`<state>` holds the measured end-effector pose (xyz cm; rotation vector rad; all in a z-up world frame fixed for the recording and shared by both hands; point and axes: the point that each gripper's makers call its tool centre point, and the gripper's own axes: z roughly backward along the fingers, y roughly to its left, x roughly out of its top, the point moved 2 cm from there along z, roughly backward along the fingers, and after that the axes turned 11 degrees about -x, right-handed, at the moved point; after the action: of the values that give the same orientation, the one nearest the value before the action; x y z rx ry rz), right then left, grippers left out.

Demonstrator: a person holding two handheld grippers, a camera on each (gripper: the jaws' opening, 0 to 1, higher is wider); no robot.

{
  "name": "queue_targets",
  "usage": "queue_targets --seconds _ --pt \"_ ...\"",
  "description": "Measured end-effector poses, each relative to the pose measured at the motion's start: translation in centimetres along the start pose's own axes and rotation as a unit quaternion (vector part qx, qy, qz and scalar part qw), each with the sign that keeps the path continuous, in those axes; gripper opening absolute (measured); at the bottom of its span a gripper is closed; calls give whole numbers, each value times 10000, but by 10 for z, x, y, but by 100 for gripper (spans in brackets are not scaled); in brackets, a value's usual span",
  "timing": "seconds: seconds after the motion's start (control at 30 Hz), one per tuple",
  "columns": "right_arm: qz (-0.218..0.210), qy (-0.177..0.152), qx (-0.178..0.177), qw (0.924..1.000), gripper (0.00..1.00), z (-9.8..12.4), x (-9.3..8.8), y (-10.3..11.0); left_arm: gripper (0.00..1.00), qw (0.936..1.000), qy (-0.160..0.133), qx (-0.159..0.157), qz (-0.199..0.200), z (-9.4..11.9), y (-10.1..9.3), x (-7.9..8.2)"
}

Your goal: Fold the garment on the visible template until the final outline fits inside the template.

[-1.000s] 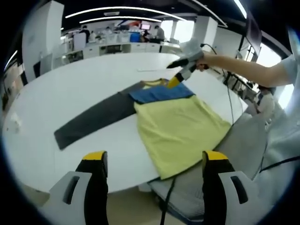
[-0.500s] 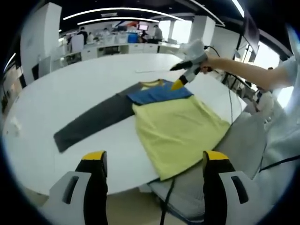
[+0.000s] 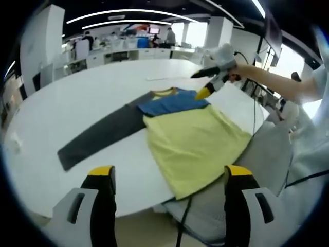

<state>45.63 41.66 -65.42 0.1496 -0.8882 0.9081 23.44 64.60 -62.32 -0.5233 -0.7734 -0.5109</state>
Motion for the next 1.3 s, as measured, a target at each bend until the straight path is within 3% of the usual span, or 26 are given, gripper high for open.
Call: queue_targets --seconds 0.57,1.3 --pt "-91 -183 -188 9996 100 34 -3 9 88 9997 48 -171 -140 -6 -1 4" --pt "-290 -262 -368 9986 100 58 -10 15 94 9987 102 -374 -339 -12 -3 9"
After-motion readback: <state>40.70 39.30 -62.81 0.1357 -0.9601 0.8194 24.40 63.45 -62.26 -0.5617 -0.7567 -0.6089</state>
